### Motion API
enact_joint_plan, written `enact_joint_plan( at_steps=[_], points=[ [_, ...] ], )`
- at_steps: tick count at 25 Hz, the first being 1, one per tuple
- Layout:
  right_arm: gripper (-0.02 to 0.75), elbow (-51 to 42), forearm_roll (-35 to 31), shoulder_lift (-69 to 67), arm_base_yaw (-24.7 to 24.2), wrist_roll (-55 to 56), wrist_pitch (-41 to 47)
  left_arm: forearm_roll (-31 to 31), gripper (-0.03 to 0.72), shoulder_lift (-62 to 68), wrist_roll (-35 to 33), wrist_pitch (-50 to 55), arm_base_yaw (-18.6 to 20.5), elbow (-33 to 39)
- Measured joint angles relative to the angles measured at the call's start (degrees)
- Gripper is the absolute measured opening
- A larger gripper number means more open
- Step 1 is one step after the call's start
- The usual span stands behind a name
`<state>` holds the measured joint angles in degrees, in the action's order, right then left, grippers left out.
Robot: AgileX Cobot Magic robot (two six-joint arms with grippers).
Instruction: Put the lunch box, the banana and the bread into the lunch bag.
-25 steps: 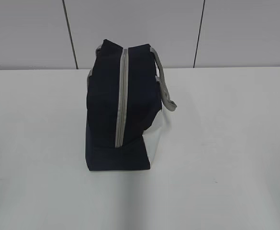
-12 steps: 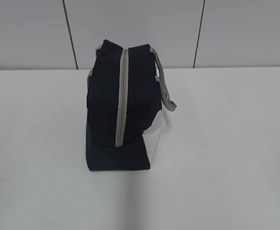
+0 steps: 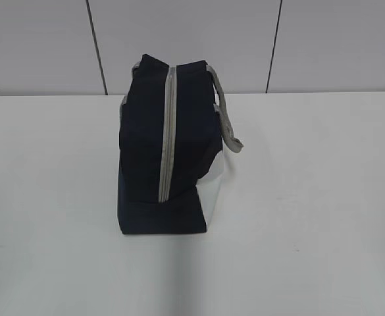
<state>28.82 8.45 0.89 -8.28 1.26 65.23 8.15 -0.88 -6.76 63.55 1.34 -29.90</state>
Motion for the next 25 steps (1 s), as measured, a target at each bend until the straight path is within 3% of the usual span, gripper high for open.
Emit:
enact_joint_plan(
  at_steps=[25],
  points=[
    [0.560, 0.00, 0.00, 0.22, 0.00, 0.00, 0.00, 0.00, 0.255, 0.00, 0.00, 0.00, 0.00, 0.00]
  ],
)
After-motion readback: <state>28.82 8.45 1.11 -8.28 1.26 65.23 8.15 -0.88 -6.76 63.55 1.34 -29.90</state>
